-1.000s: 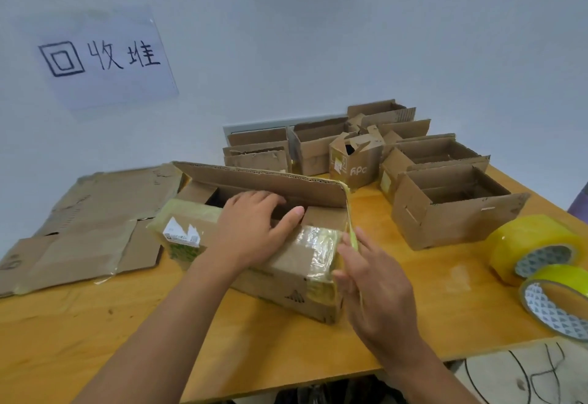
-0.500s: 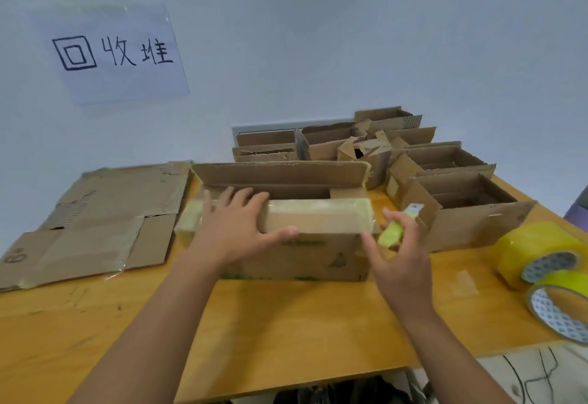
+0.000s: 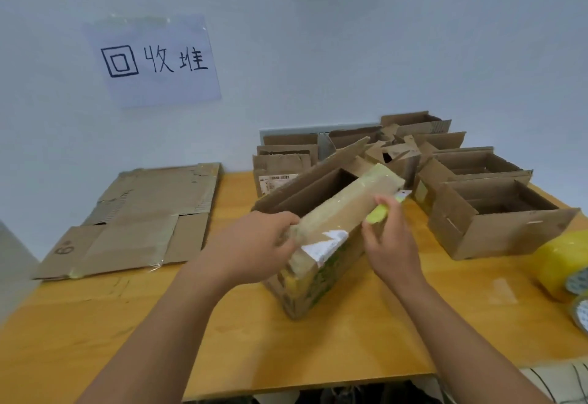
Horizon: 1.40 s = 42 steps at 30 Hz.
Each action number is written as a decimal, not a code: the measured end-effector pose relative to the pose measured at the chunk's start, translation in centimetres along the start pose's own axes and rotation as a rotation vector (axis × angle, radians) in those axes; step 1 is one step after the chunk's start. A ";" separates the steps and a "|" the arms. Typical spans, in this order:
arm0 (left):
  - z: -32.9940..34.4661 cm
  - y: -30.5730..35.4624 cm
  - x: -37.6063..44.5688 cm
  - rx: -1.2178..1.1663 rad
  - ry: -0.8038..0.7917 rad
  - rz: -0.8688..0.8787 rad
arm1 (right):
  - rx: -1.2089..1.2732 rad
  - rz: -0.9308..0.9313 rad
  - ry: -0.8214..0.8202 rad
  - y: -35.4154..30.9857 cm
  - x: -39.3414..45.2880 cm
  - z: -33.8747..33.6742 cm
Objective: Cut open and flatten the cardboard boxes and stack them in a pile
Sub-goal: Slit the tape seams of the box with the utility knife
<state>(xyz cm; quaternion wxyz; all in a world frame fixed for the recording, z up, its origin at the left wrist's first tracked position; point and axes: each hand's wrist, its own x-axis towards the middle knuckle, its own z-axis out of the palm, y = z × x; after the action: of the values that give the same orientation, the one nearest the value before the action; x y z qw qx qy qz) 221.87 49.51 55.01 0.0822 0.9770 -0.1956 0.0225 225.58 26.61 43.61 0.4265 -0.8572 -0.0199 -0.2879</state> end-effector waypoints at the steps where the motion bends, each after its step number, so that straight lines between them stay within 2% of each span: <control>1: -0.1 0.2 -0.3 -0.033 0.032 0.065 | 0.042 -0.020 0.011 -0.7 -0.7 0.1; 2: 0.1 0.3 -0.5 -0.036 0.089 0.138 | 0.089 -0.059 -0.002 -1.4 -1.6 0.2; 4: 1.2 -0.5 0.0 0.079 0.334 0.279 | 0.146 -0.122 -0.084 -2.8 -3.3 0.6; 6: 2.8 -1.9 1.0 0.160 0.561 0.182 | 0.095 -0.157 -0.152 -3.4 -4.3 1.1; 8: 3.8 -3.4 1.6 -0.054 0.587 -0.008 | 0.009 -0.189 -0.173 -3.4 -4.5 1.3; 10: 4.5 -4.5 1.8 -0.372 0.515 -0.111 | -0.022 -0.200 -0.181 -3.3 -4.5 1.1; 15: 4.3 -3.4 0.9 -0.423 0.713 0.055 | 0.083 -0.128 -0.126 -3.7 -4.8 -0.5; 20: 3.4 0.8 0.2 -0.476 0.784 0.244 | 0.243 0.008 -0.123 -3.4 -5.3 -4.1; 24: 1.8 4.4 0.1 -0.549 0.862 0.250 | 0.313 0.046 -0.175 -2.9 -6.0 -5.9; 28: 2.7 6.6 0.4 -0.584 0.765 0.303 | 0.367 0.115 -0.191 -0.5 -7.0 -5.6; 32: 5.5 7.6 0.0 -0.234 0.507 0.544 | 0.369 0.195 -0.240 1.8 -8.6 -5.5; 34: 6.3 7.7 0.1 -0.142 0.403 0.625 | 0.355 0.228 -0.238 2.6 -9.4 -5.5; 38: 6.3 8.5 0.6 -0.091 0.213 0.632 | 0.216 0.221 -0.220 2.7 -10.5 -6.5; 42: 6.8 9.1 0.0 0.088 -0.031 0.594 | 0.146 0.132 -0.194 2.2 -12.6 -7.6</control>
<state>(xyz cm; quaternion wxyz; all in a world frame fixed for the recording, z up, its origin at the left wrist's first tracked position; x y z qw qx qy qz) 218.39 40.05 49.70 0.0267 0.8799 -0.4729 0.0392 212.07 22.28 39.15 0.5017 -0.8472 -0.0254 -0.1729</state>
